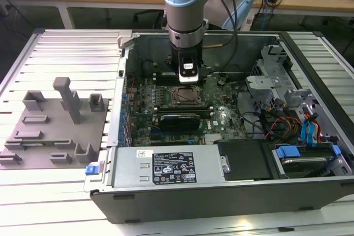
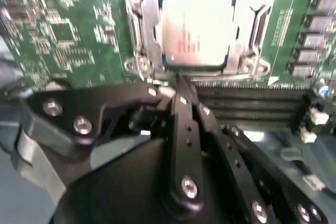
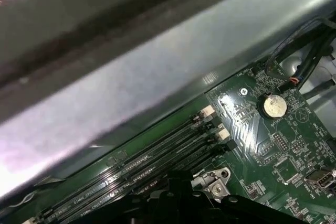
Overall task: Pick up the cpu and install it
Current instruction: 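Install the first cpu locking lever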
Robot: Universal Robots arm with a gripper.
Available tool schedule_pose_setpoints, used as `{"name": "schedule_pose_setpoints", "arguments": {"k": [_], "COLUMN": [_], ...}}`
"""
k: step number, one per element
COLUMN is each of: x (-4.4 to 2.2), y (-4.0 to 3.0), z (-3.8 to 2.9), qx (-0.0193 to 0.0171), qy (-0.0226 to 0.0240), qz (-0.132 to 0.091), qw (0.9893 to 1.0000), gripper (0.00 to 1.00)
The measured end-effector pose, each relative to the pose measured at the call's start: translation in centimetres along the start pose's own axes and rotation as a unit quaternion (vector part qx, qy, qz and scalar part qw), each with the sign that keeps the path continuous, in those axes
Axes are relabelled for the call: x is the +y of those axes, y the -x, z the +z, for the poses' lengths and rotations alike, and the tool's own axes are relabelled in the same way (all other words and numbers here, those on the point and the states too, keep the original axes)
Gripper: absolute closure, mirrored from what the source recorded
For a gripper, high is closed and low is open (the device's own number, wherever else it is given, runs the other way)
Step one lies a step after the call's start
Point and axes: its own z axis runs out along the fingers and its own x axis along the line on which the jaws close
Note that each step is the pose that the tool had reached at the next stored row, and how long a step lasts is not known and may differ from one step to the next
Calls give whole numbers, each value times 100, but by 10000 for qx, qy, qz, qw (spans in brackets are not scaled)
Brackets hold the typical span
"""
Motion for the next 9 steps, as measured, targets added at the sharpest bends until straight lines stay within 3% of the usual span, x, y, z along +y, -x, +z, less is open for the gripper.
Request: {"name": "schedule_pose_setpoints", "arguments": {"k": [5, 9], "x": [3, 19], "y": [3, 7], "z": [2, -76], "qx": [-1, -1], "qy": [3, 3], "qz": [1, 0], "qw": [10000, 10000], "gripper": [89, 89]}}
